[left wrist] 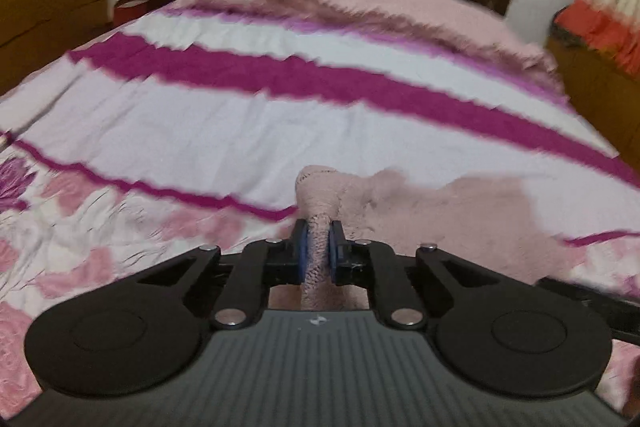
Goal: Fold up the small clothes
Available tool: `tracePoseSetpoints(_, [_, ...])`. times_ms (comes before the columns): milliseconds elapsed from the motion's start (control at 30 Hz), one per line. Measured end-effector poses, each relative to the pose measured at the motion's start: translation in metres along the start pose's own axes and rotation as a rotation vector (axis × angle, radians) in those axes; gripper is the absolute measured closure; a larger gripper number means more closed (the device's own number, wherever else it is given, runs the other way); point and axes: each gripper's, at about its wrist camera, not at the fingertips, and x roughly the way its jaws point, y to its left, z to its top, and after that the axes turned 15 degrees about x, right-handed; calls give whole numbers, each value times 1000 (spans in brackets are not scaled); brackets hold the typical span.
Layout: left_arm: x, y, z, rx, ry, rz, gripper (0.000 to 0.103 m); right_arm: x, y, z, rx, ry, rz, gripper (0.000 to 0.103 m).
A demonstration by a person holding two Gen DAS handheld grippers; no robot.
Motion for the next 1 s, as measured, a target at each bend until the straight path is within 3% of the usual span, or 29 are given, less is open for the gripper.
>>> tracePoseSetpoints(133, [15,10,-11,-33,50,1,90,11,18,-8,-104,-2,-75,46])
tracePoseSetpoints(367, [3,9,-4,-21,71,-41,85,6,0,3,0,20,-47,39])
tracePoseSetpoints(433, [-3,9,-3,-36,90,-66,65,0,-6,4,34,26,-32,37])
tracePoseSetpoints(467, [-8,7,-4,-46,99,-82,57,-1,-9,6,53,28,-26,31])
tracePoseSetpoints(500, [-11,7,-6,-57,104,-101,39,-4,-12,7,75,28,-22,27])
tracePoseSetpoints(533, [-16,7,-8,-66,103,-117,29,-7,-16,8,96,27,-20,26])
tracePoseSetpoints(600, [-24,5,-14,-70,103,-137,24,-13,-25,9,126,37,-17,26])
tracePoseSetpoints(833, [-16,11,-45,-176,176,-199,17,-3,-54,-2,196,155,61,15])
tracePoseSetpoints(900, [-10,15,-51,-227,178,-246,15,11,-58,-7,217,209,118,15])
tracePoseSetpoints(1000, [-1,18,-56,-285,165,-333,16,22,-45,-13,162,218,136,17])
